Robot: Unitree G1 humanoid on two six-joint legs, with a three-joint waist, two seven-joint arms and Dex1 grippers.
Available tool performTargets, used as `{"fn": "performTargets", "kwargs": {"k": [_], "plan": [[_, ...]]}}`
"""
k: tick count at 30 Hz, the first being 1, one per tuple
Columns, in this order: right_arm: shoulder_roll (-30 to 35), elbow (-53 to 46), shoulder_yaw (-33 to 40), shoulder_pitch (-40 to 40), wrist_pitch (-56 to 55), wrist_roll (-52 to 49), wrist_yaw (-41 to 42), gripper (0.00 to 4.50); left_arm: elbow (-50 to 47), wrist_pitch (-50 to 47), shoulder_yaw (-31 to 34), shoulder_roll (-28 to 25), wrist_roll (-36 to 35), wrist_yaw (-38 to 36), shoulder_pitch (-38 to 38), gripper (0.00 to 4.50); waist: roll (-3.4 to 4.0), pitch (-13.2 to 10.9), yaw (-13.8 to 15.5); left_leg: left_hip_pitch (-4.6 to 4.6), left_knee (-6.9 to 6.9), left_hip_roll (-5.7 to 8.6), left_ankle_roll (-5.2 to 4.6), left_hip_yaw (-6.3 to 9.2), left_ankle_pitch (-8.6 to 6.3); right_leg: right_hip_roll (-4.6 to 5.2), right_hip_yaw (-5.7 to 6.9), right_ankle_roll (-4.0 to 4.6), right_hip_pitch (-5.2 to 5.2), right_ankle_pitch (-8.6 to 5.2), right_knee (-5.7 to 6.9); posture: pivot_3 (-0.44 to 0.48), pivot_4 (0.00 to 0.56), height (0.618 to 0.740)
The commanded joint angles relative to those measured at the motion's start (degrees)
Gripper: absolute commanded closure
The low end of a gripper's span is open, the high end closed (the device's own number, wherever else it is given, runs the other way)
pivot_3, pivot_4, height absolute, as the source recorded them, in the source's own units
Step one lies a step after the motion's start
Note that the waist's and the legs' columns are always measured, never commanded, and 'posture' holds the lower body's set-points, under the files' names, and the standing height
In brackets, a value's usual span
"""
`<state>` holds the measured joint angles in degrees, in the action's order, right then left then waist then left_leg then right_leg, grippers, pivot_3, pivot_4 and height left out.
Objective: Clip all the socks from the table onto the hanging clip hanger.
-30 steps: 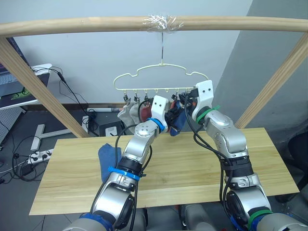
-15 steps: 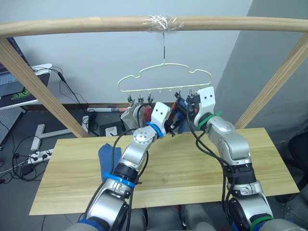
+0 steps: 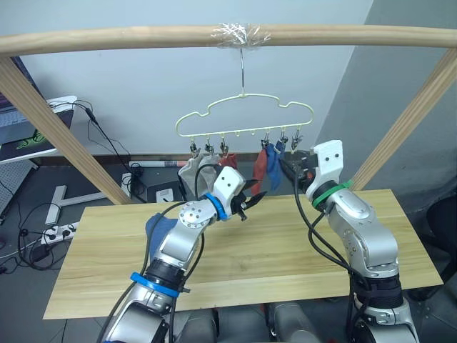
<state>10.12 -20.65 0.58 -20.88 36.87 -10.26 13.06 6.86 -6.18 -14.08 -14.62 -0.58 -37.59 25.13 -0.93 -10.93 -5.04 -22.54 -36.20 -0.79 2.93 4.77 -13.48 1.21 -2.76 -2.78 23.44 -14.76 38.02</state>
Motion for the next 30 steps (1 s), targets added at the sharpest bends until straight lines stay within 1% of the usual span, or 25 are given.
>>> {"fn": "performTargets", "kwargs": {"k": [1, 7, 11, 23, 30], "plan": [[-0.7, 0.3, 0.9, -2.5, -0.7, 0.6, -2.4, 1.84, -4.2, -0.9, 1.7, -1.3, -2.4, -2.0, 1.8, 2.66, 0.0, 0.0, 0.0, 0.0, -0.02, 0.0, 0.0, -0.01, 0.0, 0.0, -0.01, 0.0, -0.01, 0.0, 0.0, -0.114, 0.172, 0.737], [-1.8, 8.5, 2.3, -8.6, -0.3, 1.9, -6.5, 1.84, -8.2, -3.2, 3.1, -3.8, -5.4, -4.5, 3.2, 2.66, 0.0, 0.0, 0.0, -0.02, -0.03, -0.01, 0.0, 0.0, 0.0, 0.0, -0.01, 0.14, -0.01, 0.08, -0.01, -0.099, 0.171, 0.737], [-1.9, 12.5, 2.9, -11.2, -1.1, 2.3, -7.6, 1.84, -9.5, -4.5, 3.5, -4.4, -6.2, -4.9, 3.8, 2.66, 0.0, 0.0, 0.0, -0.05, -0.01, 0.0, 0.0, -0.02, 0.0, 0.01, -0.01, 0.25, 0.02, 0.15, -0.02, -0.089, 0.169, 0.737], [-2.0, 18.3, 1.7, -14.1, -4.4, 3.2, -7.2, 1.84, -10.4, -4.8, 3.5, -4.5, -6.3, -4.7, 3.7, 2.66, 0.01, 0.0, 0.1, -0.05, 0.01, 0.0, 0.0, -0.01, 0.0, 0.01, 0.0, 0.26, 0.02, 0.15, 0.0, -0.084, 0.167, 0.737], [-2.2, 22.2, 0.8, -16.6, -7.0, 2.4, -4.7, 1.84, -10.6, -5.3, 3.8, -4.4, -6.6, -4.6, 4.2, 2.66, 0.01, 0.0, 0.0, -0.04, 0.01, 0.0, 0.0, -0.01, 0.0, 0.01, 0.0, 0.26, 0.02, 0.15, 0.01, -0.082, 0.169, 0.737]]}}
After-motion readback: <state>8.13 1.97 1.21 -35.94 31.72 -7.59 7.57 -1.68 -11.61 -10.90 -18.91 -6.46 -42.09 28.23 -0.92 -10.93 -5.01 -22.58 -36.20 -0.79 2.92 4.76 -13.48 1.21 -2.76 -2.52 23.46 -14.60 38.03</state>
